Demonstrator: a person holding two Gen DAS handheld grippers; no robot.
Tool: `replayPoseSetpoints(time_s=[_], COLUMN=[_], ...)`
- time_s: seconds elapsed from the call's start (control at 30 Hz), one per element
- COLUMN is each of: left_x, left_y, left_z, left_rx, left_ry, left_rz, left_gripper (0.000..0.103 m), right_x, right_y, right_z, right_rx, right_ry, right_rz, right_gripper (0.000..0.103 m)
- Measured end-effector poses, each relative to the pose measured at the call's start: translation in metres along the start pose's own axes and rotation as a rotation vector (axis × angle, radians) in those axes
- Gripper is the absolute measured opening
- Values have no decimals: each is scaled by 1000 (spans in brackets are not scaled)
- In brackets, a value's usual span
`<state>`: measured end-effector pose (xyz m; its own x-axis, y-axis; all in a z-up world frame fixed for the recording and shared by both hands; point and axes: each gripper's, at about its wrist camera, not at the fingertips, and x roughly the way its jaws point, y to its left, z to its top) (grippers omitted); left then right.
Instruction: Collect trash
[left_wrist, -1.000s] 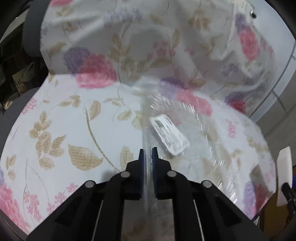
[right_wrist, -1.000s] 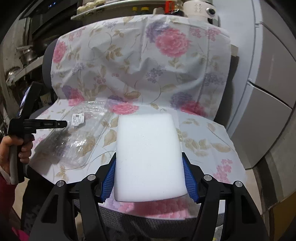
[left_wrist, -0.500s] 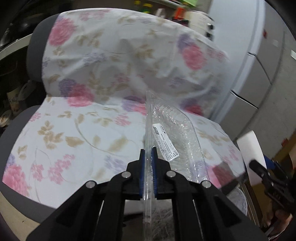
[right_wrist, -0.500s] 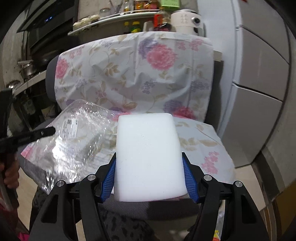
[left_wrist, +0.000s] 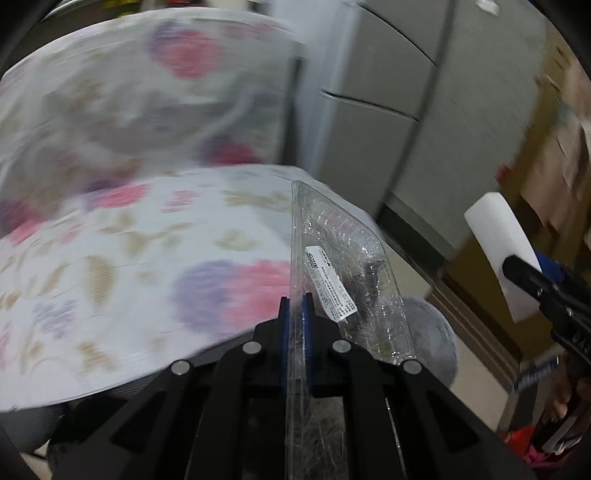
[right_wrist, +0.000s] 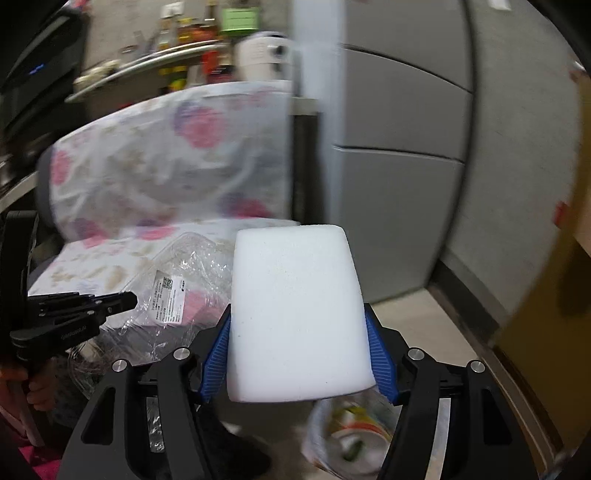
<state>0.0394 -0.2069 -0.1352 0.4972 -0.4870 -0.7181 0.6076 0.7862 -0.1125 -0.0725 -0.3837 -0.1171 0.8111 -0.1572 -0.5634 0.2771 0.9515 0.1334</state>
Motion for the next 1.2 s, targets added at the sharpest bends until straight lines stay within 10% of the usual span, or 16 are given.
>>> replayPoseSetpoints(time_s=[0.6, 0.73, 1.2], left_x=[124, 149, 105], left_y=[-164, -169, -117], left_z=[8, 9, 19], left_rx=[300, 308, 237], left_ry=[192, 220, 128], left_rz=[-178, -213, -99], left_gripper=[6, 64, 64], right_x=[8, 28, 37], right_y=[-126, -138, -136], right_z=[-54, -63, -60], right_rx=[251, 286, 305], right_ry=[66, 120, 158], right_rz=[-154, -133, -160], right_gripper=[67, 74, 83])
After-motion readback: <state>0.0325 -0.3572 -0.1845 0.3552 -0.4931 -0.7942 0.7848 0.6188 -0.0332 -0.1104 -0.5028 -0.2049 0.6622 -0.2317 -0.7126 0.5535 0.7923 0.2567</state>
